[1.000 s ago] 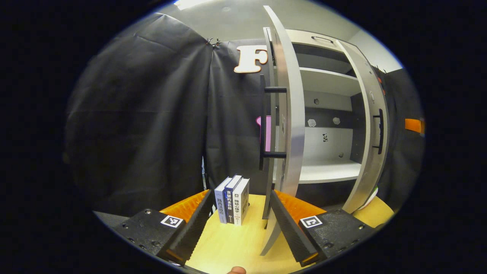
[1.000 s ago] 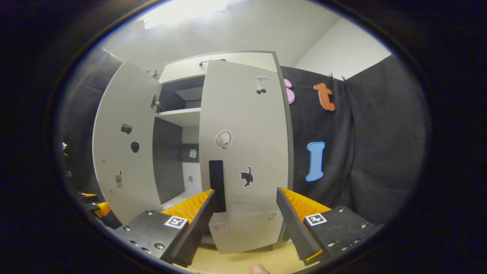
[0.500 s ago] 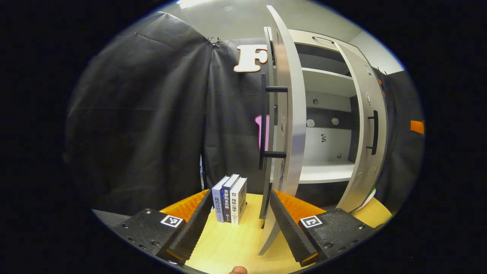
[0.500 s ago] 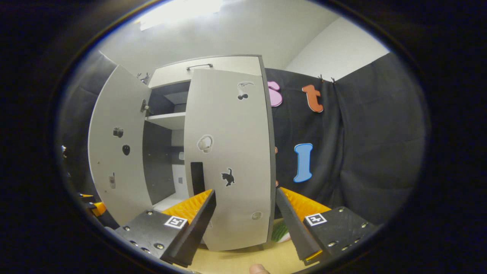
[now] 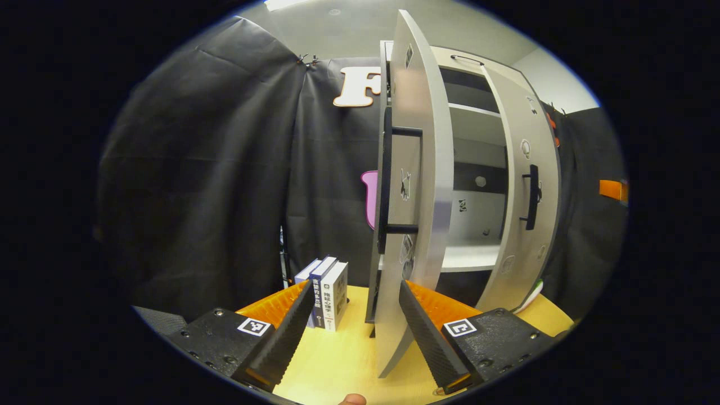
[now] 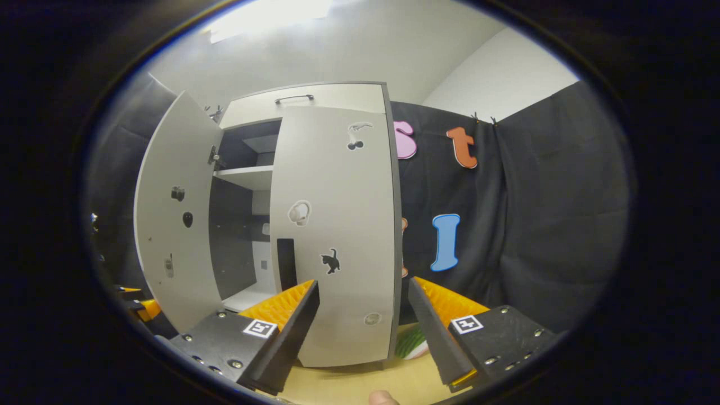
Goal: Grasp the bottle in the cabinet with the left hand and place it on the coaster, then close the right door with the right hand and the left door with the left hand.
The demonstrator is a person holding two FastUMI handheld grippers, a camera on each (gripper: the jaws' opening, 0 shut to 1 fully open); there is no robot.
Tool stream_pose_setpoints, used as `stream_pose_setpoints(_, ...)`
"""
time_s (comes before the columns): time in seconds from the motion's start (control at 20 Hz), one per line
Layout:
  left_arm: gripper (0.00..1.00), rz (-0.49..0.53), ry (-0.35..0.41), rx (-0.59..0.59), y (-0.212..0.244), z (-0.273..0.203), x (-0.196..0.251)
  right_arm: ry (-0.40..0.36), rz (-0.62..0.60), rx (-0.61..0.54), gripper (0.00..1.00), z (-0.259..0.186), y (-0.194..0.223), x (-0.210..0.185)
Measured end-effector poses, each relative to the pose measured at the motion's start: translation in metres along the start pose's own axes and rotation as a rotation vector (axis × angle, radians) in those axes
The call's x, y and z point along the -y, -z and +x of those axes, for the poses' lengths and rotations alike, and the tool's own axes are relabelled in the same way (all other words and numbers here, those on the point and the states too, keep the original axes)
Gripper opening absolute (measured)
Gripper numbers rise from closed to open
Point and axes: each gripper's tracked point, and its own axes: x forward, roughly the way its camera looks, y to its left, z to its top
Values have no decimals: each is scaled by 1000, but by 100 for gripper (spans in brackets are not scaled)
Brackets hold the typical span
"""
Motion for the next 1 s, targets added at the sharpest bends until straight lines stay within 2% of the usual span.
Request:
stream_pose_setpoints(0.1,96,5,23,0,0,1,12,6,-4,1,97,-3,0,3)
stream_pose_setpoints(0.25,95,4,58,-3,1,4,27,19,-9,-3,97,-6,1,9)
stream_pose_setpoints(0.3,95,3,69,-3,1,5,33,24,-10,-5,92,-8,2,12)
stream_pose_setpoints(0.35,90,5,78,-5,1,6,37,29,-10,-7,97,-9,3,14)
stream_pose_setpoints(0.4,95,7,87,-6,1,7,41,34,-10,-8,97,-10,3,16)
stream_pose_setpoints(0.45,90,9,94,-7,1,8,45,40,-11,-8,97,-10,3,18)
stream_pose_setpoints(0.5,95,10,102,-7,1,9,50,45,-11,-8,97,-11,3,20)
stream_pose_setpoints(0.6,95,10,123,-13,1,10,59,53,-8,-10,97,-12,4,23)
stream_pose_setpoints(0.65,90,10,132,-14,1,11,63,56,-7,-12,97,-13,5,24)
stream_pose_setpoints(0.75,90,14,145,-16,1,14,72,64,-8,-11,96,-13,5,27)
stream_pose_setpoints(0.8,95,16,151,-17,1,16,76,67,-7,-11,96,-13,5,29)
stream_pose_setpoints(0.95,95,8,167,-14,-2,21,87,81,-8,-8,97,-12,4,36)
stream_pose_setpoints(1.0,90,2,173,-11,-3,24,90,84,-7,-7,97,-13,4,37)
